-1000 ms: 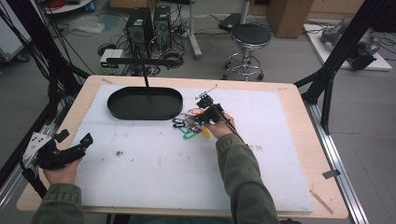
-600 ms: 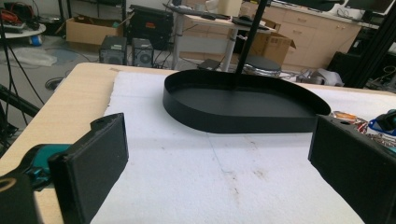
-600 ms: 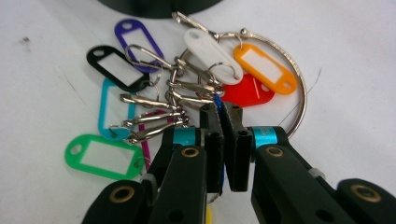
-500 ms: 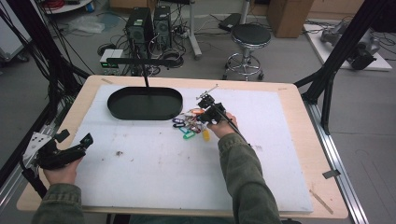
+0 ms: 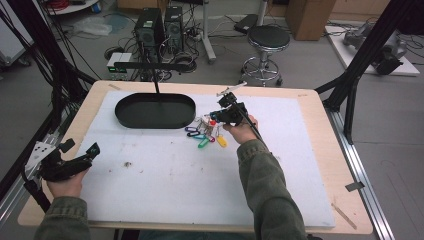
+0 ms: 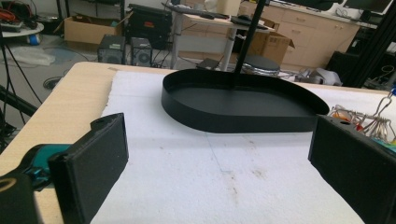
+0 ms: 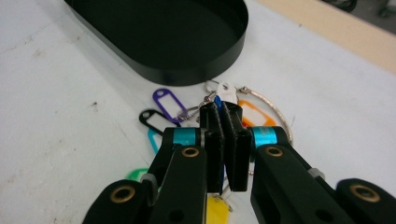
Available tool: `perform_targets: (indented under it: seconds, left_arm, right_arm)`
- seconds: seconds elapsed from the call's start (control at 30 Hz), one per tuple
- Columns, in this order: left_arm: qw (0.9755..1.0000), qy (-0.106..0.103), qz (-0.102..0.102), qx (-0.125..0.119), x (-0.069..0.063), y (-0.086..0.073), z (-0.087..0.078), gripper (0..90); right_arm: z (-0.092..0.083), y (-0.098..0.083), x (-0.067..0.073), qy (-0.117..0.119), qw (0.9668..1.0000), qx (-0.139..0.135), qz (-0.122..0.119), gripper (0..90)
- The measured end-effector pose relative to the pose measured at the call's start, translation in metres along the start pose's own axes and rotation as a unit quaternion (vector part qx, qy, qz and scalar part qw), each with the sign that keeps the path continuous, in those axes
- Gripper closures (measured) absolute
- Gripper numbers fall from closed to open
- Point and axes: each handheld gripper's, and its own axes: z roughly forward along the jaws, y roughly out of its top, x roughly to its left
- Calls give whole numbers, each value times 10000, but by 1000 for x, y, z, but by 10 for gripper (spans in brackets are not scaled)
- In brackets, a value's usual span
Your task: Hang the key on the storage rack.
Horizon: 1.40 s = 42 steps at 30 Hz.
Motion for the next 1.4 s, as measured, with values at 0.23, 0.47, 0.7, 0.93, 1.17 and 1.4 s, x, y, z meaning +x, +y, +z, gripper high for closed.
perform_targets:
  seconds: [0.23,0.47,0.7,0.93,1.17,1.4]
  left_arm:
    - [10000,4,-26,-27,0,0,0,53]
    - [10000,-23,-52,-35,1,0,0,53]
    - [10000,-48,-72,-28,1,0,1,53]
    - [9999,-68,-153,-30,3,-1,0,53]
    - [9998,-75,-171,-77,3,-1,0,53]
    - [9998,-51,-182,-85,4,0,-1,53]
  right_arm:
    - [-16,25,11,58,9993,-347,-160,879]
    - [-27,43,19,132,9980,-580,-220,879]
    - [-36,59,21,171,9965,-791,-225,879]
    - [-51,79,22,200,9941,-1050,-161,879]
    - [-59,92,26,228,9926,-1179,-192,879]
    - [-70,115,32,190,9913,-1273,-291,879]
